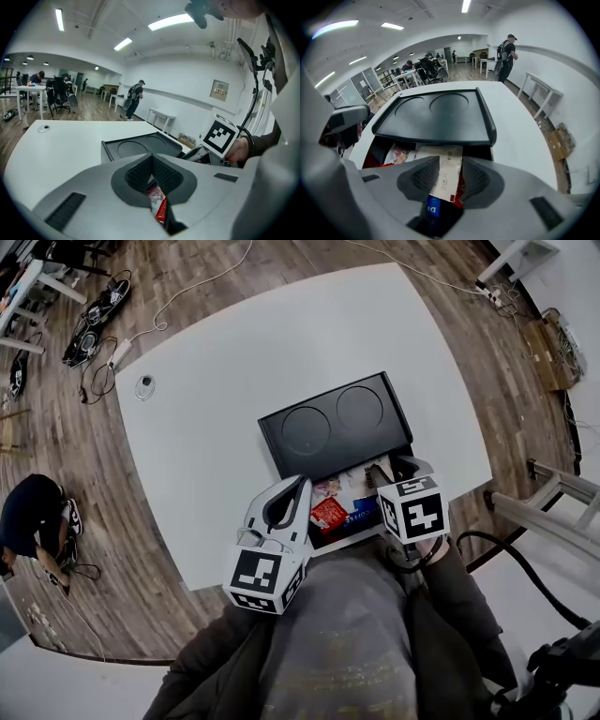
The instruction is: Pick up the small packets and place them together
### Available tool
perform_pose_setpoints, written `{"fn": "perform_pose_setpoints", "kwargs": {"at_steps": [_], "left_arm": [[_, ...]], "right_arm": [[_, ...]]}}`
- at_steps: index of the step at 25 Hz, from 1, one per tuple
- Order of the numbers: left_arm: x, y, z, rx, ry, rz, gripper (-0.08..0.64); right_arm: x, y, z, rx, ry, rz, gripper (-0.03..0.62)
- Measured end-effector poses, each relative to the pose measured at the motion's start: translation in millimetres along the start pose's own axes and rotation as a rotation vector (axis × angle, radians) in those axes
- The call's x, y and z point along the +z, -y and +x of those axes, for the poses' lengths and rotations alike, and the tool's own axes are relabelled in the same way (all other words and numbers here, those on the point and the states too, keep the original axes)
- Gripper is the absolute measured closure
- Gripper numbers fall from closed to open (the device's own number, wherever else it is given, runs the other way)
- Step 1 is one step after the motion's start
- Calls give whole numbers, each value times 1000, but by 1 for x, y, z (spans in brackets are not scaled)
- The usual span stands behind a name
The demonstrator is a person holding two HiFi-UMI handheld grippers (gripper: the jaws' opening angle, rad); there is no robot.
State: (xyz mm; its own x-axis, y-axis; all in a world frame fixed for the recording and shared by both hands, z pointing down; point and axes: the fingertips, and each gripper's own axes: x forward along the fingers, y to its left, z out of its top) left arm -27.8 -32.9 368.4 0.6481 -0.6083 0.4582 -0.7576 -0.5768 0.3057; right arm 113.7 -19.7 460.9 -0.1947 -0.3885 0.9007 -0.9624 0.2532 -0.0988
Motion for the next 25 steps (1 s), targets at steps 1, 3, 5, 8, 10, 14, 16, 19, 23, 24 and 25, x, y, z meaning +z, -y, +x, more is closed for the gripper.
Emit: {"fn": "perform_pose_setpoints", "kwargs": {"at_steps": [1, 3, 5, 8, 10, 14, 16, 19, 23, 24, 25], "left_arm": [[0, -1, 1, -3, -1, -3, 557], [0, -4, 2, -9, -6, -8, 557], [0, -6, 3, -15, -10, -11, 557], [-1, -12, 5, -22, -16, -20, 557], [-2, -15, 7, -25, -22, -29, 557], [-2, -14, 10, -40, -20, -30, 557], [-2, -17, 9, -40, -22, -31, 557], [-1, -22, 8, -34, -21, -35, 557], [-1, -22, 7, -31, -23, -31, 557], [-1, -20, 6, -31, -25, -30, 557], [-2, -18, 6, -30, -26, -28, 557]], "right_arm": [[0, 0, 1, -12, -6, -7, 453], [1, 2, 2, -32, -18, -17, 453], [-1, 4, 0, -35, -33, 1, 453], [-11, 4, -3, -35, -72, 18, 453], [-14, 0, 2, -44, -97, -6, 453], [-21, -5, 10, -43, -154, -89, 453], [-22, -6, 10, -45, -171, -130, 479], [-18, -4, 10, -66, -152, -158, 586], [-9, -3, 5, -55, -77, -128, 588], [-8, -3, 3, -53, -64, -127, 588], [-8, -4, 1, -50, -53, -127, 589]]}}
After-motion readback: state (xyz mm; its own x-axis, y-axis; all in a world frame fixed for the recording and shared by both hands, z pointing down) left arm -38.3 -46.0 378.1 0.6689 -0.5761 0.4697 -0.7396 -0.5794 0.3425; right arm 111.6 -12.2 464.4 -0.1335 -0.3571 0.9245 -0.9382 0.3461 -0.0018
